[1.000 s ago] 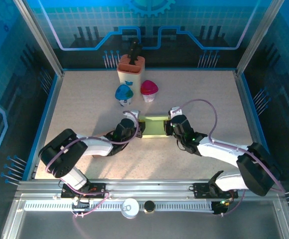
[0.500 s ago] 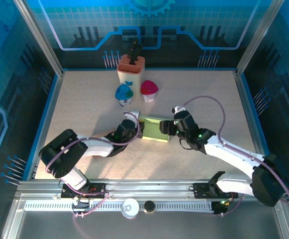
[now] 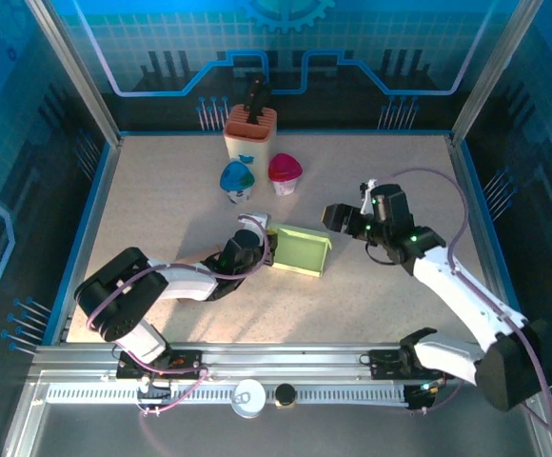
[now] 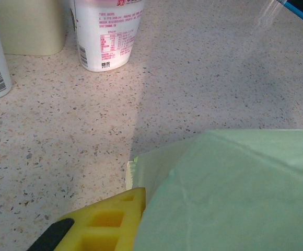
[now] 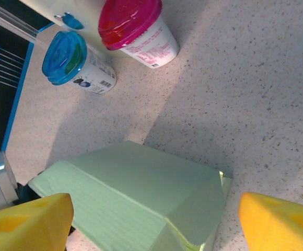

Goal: Fold the paper box

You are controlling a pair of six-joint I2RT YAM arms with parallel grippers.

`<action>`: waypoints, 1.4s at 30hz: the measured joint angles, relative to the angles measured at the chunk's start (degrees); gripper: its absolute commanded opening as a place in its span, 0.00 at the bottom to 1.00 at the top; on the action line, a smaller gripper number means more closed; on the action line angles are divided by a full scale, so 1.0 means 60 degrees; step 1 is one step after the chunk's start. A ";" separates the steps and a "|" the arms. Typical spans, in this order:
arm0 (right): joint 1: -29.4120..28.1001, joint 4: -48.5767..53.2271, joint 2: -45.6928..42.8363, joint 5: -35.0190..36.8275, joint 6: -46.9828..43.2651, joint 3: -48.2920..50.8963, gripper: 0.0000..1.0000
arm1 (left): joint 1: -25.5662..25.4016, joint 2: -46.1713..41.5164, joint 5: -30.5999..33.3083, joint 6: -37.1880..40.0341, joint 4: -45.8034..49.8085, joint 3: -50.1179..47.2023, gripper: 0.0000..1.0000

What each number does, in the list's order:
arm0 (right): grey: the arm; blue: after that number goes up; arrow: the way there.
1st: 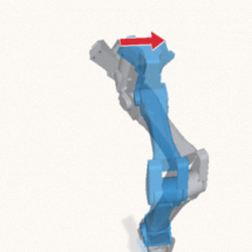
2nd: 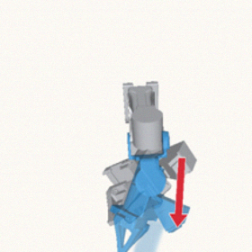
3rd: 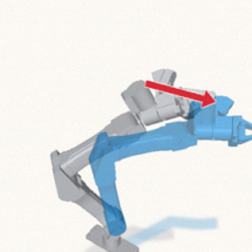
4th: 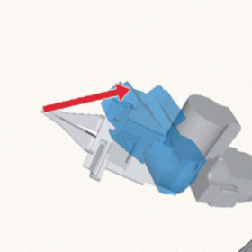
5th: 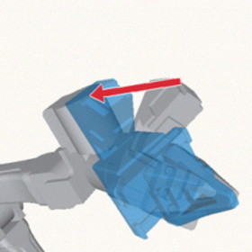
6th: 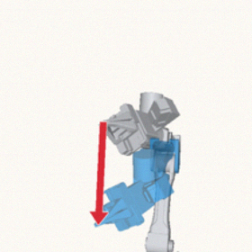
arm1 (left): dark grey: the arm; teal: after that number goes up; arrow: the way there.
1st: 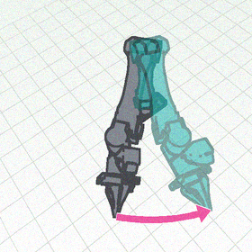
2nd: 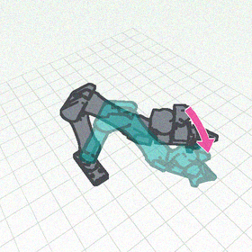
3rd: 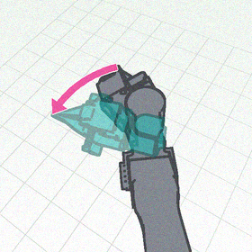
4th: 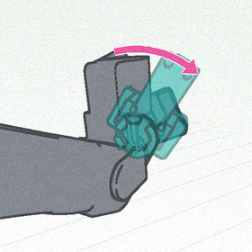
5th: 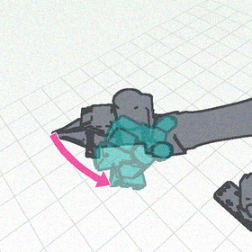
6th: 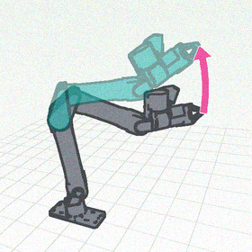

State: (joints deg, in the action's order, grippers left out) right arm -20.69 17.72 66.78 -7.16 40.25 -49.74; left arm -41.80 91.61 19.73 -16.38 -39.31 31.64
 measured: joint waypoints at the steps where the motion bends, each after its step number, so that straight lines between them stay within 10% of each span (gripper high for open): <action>1: 0.0171 0.0066 0.0321 -0.0251 0.0080 -0.0117 0.77 | 0.0000 0.0000 0.0000 0.0000 0.0000 0.0000 0.17; 21: 0.0586 -0.0732 0.2463 -0.3020 0.1821 0.0204 0.49 | -0.0171 -0.0244 -0.0780 -0.0011 0.0517 0.0164 0.24; 42: 0.0645 -0.0929 0.2470 -0.3249 0.2237 0.0342 0.46 | -0.0168 -0.0404 -0.0823 -0.0033 0.1541 0.0554 0.13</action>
State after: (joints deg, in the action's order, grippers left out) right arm -16.82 12.14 81.60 -26.65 53.67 -47.68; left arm -42.81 89.19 14.79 -16.58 -30.06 34.96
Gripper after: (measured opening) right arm 0.458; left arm 0.160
